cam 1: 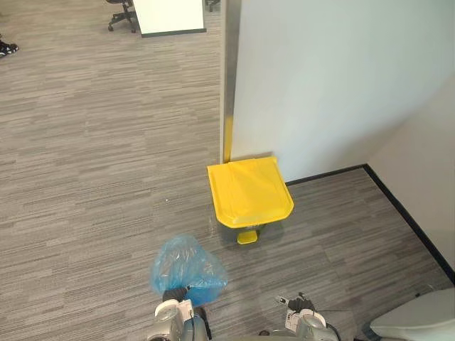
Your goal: Gather rubbish on tea table into small bin, then transfer packed bag to large trash can.
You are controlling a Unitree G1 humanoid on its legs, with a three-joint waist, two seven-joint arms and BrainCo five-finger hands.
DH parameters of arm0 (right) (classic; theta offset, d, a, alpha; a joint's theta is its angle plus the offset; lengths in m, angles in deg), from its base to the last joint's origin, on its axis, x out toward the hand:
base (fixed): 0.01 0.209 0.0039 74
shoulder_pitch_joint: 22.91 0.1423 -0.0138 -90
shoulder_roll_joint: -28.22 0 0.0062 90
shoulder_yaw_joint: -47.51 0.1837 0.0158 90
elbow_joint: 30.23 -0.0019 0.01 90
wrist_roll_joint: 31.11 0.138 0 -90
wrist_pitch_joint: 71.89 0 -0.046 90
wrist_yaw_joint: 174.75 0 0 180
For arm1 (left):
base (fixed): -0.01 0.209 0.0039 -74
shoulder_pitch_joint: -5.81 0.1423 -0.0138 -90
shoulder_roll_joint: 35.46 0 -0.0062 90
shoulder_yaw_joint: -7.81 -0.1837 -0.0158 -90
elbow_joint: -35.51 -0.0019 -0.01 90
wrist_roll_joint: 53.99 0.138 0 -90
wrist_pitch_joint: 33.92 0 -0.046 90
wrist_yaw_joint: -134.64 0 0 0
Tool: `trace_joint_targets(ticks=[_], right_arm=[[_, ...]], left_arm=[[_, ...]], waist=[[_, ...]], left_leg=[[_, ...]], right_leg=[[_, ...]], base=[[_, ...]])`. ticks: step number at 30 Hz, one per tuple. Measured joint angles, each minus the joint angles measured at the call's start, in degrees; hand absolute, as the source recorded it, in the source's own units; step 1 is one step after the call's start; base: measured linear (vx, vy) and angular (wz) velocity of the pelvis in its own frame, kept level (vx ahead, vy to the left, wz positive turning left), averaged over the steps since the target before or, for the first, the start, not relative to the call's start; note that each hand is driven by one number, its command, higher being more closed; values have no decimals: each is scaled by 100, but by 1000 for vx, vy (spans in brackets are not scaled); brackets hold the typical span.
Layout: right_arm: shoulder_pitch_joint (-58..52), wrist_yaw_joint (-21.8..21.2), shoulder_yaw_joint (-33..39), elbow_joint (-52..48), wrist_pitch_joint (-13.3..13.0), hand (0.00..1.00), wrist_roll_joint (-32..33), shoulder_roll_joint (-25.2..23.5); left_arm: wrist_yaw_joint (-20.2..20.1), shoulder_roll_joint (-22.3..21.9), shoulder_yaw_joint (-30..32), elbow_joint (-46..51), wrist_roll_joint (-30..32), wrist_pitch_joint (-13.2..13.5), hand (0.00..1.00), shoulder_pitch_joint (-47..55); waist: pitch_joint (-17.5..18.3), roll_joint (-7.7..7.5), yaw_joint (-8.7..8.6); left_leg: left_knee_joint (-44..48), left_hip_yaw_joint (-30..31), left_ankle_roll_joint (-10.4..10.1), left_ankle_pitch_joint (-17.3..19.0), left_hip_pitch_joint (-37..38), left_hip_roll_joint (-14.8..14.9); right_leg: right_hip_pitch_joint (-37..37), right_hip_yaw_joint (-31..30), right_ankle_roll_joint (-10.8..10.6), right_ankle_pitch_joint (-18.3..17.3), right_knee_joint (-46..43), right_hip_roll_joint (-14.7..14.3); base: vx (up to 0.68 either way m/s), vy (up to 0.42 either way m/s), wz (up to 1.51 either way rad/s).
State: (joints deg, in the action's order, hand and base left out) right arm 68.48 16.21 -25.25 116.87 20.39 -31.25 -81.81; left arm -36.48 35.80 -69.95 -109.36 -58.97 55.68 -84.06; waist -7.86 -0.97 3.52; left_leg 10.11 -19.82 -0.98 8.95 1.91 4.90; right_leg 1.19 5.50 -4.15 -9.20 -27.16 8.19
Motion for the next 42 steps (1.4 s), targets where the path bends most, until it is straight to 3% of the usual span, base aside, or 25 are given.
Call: trace_joint_targets(ticks=[1,2,5,8,9,10,11,14,15,18,19,21,23,28,33,39,41,42], right_arm=[[2,-9,-17,-31,-6,0,-3,3],[-2,-9,-13,-22,-21,0,-11,31],[14,-35,-17,-9,-16,0,-213,32],[75,-46,-4,0,-20,0,-221,38],[92,-63,-5,9,-19,0,-221,35],[62,-84,-5,44,-17,0,-221,32],[92,-96,55,69,-20,0,-225,78],[137,-79,188,156,-22,0,-220,270],[123,-79,215,195,-23,0,-214,269],[81,-76,209,232,-17,0,-205,271],[6,-76,172,225,-3,0,-199,194],[4,-51,278,227,7,0,-197,208],[-12,51,280,228,57,0,-196,217],[-23,-18,292,222,32,0,-198,195],[-36,-42,408,234,4,0,-201,191],[-52,-44,404,240,-2,0,-202,229],[-26,-44,388,232,-3,0,-206,279],[13,-43,366,221,-3,0,-204,291]], left_arm=[[2,35,-67,-32,1,0,100,13],[4,77,-101,-65,1,-5,100,8],[89,200,-89,-156,0,-7,100,12],[99,265,-81,-209,0,-9,100,44],[97,275,-84,-216,2,-8,100,45],[89,323,-90,-217,12,-2,100,53],[94,320,-68,-332,35,-5,100,-5],[84,136,35,-378,41,3,100,5],[84,123,34,-379,42,2,100,11],[67,20,30,-314,43,-3,100,-49],[15,-66,26,-148,45,-1,100,-28],[-4,-91,37,-181,47,-37,100,-24],[92,-33,31,-191,49,-160,100,-72],[72,-9,19,-324,156,-115,100,-74],[76,53,36,-328,165,-113,100,-42],[79,82,48,-430,158,-111,100,12],[80,66,47,-429,157,-111,100,57],[80,64,50,-427,154,-106,100,43]], waist=[[-1,-8,-14],[-35,28,-46],[-11,-9,-63],[-33,29,-113],[-32,24,-143],[-2,-86,-152],[-68,-49,-174],[-4,272,-142],[1,289,-163],[-15,216,-175],[41,124,-110],[88,182,-130],[128,112,-112],[171,117,-139],[185,109,-138],[225,203,-137],[191,266,-134],[135,266,-122]], left_leg=[[-124,-29,40,38,192,-72],[-169,-35,74,82,306,-106],[-356,20,87,146,630,-118],[-412,207,-25,214,721,19],[-406,332,-103,254,728,51],[-404,491,-161,279,727,-45],[-413,713,-253,339,831,-28],[-404,989,-303,364,828,211],[-377,1025,-346,336,819,261],[361,1096,-514,424,547,403],[1204,608,-497,710,125,647],[408,450,-449,628,271,532],[301,361,-451,621,385,344],[14,144,-402,592,637,84],[13,146,-402,592,761,-28],[-1,149,-400,594,979,-47],[18,159,-400,593,1045,-29],[1,170,-383,603,1139,-69]], right_leg=[[328,-22,-148,119,-784,123],[552,4,-153,145,-1239,221],[901,395,-53,-298,-1690,328],[1085,602,3,-434,-676,22],[1087,516,49,-255,23,-153],[1037,357,115,220,746,-254],[875,342,295,468,836,-314],[647,496,375,383,1125,-542],[591,571,394,343,1166,-569],[214,773,402,329,1483,-596],[-83,841,420,400,1821,-577],[-30,744,304,475,1886,-618],[-69,591,189,591,2042,-528],[-105,302,42,684,2150,-347],[-146,199,38,701,2150,-267],[-288,175,36,703,2068,-258],[-95,203,32,631,1506,-208],[201,244,24,488,717,-82]], base=[[182,154,-18],[226,136,0],[216,27,16],[184,-99,27],[245,-206,47],[287,-226,49],[251,-167,39],[222,-146,12],[179,-113,24],[149,-49,42],[151,116,23],[118,153,-9],[67,148,-21],[17,128,-31],[32,60,-7],[17,27,-11],[3,50,0],[-30,36,18]])
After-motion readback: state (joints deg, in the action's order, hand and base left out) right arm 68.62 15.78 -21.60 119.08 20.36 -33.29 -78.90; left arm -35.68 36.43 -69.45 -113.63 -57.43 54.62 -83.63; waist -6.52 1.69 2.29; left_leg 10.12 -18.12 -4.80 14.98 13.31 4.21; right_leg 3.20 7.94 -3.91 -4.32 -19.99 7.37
